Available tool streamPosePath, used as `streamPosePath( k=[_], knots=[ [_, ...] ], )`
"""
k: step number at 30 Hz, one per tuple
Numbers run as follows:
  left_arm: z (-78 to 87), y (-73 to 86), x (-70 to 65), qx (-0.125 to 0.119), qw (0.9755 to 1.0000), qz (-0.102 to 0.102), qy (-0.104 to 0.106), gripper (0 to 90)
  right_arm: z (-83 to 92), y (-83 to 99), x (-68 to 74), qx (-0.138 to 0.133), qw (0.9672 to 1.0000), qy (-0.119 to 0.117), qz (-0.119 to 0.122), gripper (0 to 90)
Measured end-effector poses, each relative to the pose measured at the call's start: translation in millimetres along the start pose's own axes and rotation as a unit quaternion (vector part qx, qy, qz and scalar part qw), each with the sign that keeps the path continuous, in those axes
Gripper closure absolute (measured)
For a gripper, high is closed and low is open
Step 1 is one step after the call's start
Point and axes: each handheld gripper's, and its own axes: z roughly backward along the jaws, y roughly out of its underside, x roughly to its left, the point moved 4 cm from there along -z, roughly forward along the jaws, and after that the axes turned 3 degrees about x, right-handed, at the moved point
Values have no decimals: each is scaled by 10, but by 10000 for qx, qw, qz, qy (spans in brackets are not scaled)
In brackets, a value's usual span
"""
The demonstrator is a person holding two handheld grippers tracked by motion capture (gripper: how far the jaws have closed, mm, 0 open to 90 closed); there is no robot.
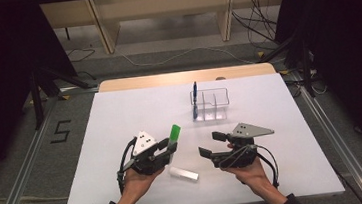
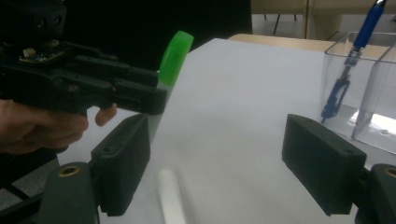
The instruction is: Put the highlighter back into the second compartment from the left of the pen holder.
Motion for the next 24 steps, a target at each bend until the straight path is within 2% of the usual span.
streamPosePath(
  k=[13, 18, 24],
  knots=[
    [-26, 42, -142, -83, 9999, -74, 19, 660, -204, -148, 103, -112, 9996, -198, -152, 306],
    [-26, 44, -179, -147, 9998, -99, 15, 659, -282, -197, 149, -137, 9996, -246, -95, 348],
    [-15, 33, -215, -234, 9997, -103, 30, 660, -373, -217, 187, -111, 9991, -359, -210, 402]
  ],
)
